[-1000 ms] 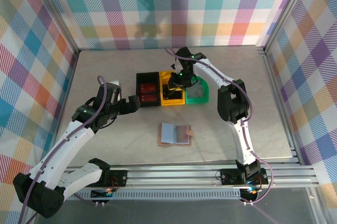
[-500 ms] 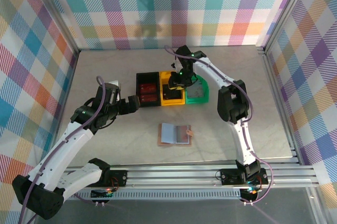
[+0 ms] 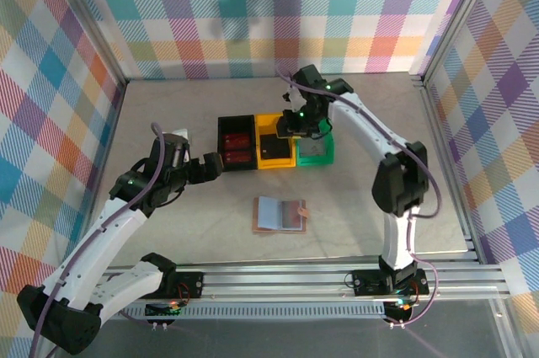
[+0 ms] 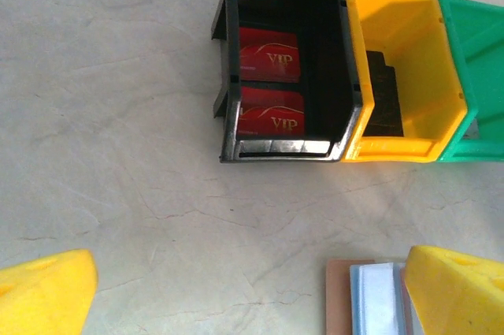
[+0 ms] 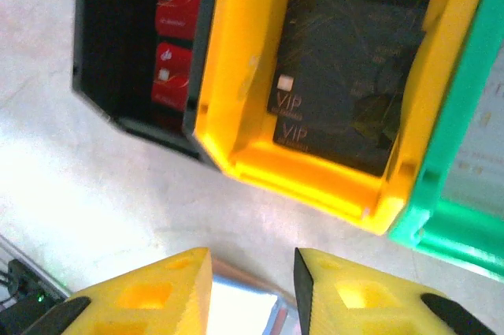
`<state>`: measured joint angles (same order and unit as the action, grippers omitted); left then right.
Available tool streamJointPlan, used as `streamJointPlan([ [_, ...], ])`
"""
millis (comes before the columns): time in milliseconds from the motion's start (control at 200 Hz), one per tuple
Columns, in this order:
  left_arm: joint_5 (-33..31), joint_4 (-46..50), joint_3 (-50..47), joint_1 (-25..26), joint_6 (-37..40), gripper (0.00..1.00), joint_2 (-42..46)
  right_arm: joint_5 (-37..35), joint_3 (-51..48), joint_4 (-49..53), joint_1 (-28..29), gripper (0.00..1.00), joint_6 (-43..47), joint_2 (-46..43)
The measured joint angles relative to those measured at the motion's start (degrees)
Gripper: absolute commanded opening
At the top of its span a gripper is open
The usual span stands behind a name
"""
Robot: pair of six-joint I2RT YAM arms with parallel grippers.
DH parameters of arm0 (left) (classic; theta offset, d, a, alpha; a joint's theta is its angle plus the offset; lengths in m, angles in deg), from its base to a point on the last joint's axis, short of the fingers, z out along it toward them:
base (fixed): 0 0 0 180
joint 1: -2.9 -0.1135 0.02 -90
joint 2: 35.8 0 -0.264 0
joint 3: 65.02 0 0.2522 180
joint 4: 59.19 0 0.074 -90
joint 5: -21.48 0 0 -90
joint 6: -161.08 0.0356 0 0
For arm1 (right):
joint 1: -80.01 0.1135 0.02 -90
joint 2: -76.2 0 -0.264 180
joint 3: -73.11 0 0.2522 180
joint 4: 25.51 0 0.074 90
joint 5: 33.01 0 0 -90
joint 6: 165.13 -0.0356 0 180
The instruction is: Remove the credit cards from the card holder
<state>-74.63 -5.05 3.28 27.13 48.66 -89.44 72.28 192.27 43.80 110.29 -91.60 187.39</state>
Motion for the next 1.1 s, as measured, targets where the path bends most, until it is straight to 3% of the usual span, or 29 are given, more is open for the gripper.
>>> streamJointPlan([
  [275,5.8,0.0,0.0,0.3,-0.7,1.00,0.0,0.4,-28.3,-8.6,4.7,0.33,-3.8,-17.2],
  [490,8.5,0.5,1.6,4.9,-2.7,1.00,-3.2,0.2,-45.1,-15.1,10.2,0.33,-9.5,-25.0],
  [730,8.1,1.7,1.7,10.6,-6.8,1.00,-6.0,-0.3,-53.8,-23.0,15.2,0.33,-16.2,-26.3],
  [1100,4.5,1.6,-3.0,19.1,-12.3,1.00,-14.4,-3.2,-54.1,-26.5,16.2,0.35,-20.7,-22.0],
])
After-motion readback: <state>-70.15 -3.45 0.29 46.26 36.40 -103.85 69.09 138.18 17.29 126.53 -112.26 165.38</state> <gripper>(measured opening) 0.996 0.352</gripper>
